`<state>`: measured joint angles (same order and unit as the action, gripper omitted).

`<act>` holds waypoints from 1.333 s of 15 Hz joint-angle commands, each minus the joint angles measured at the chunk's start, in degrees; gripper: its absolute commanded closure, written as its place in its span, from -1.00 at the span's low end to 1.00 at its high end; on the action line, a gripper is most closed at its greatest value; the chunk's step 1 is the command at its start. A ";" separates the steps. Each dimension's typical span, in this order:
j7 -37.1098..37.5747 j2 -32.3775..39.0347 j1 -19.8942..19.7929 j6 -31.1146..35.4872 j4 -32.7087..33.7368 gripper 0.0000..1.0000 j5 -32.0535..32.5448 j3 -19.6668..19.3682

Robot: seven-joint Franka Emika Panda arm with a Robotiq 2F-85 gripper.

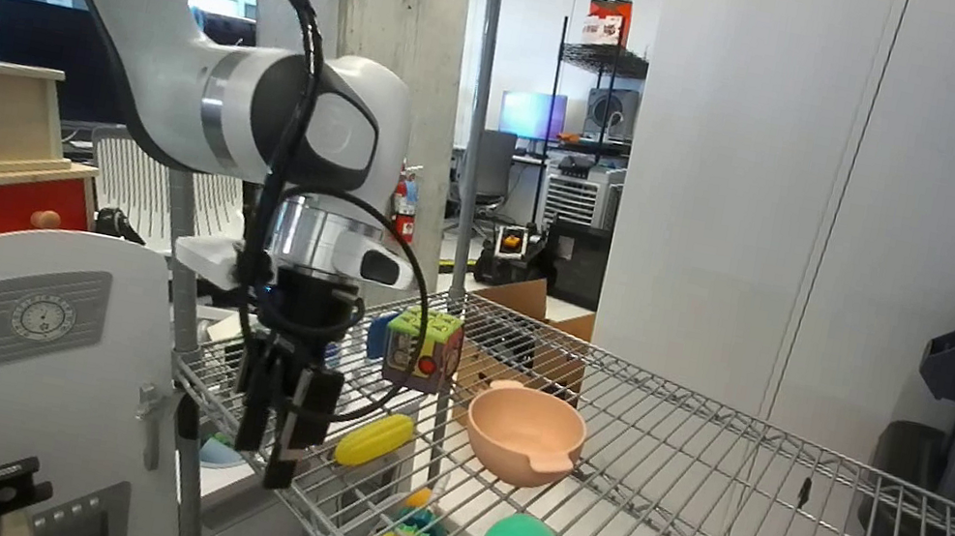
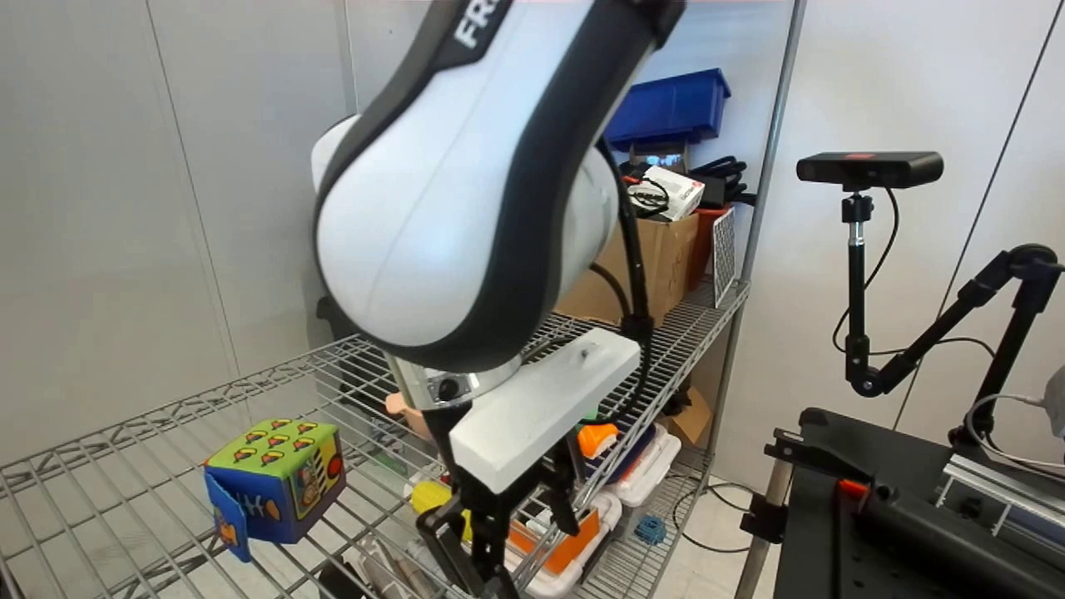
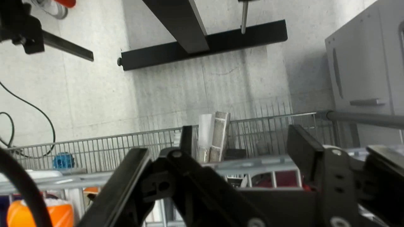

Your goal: Move the corn to the right.

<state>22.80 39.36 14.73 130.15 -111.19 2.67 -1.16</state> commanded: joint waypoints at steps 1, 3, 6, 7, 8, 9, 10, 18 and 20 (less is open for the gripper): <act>1.01 -9.19 0.37 1.97 -10.45 -0.89 1.39 -0.38; 1.36 -9.96 -0.22 3.78 -9.26 -1.00 2.62 -1.13; 0.25 -9.70 -2.09 4.43 -5.06 -1.00 2.62 -1.73; -0.14 -8.93 -2.80 4.06 -2.64 -1.00 2.37 -1.84; -0.26 -8.40 -3.36 3.52 -0.86 -1.00 1.89 -1.69; -0.39 -8.01 -3.99 2.85 0.63 -1.00 1.60 -1.64; -0.44 -7.08 -4.37 2.65 2.17 -1.00 1.42 -1.46; -0.06 0.04 -4.36 1.94 6.96 -1.00 1.60 -1.57; 0.07 1.58 -3.87 2.25 7.44 -1.00 1.70 -1.55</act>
<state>23.02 38.53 10.31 133.69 -106.20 4.69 -2.85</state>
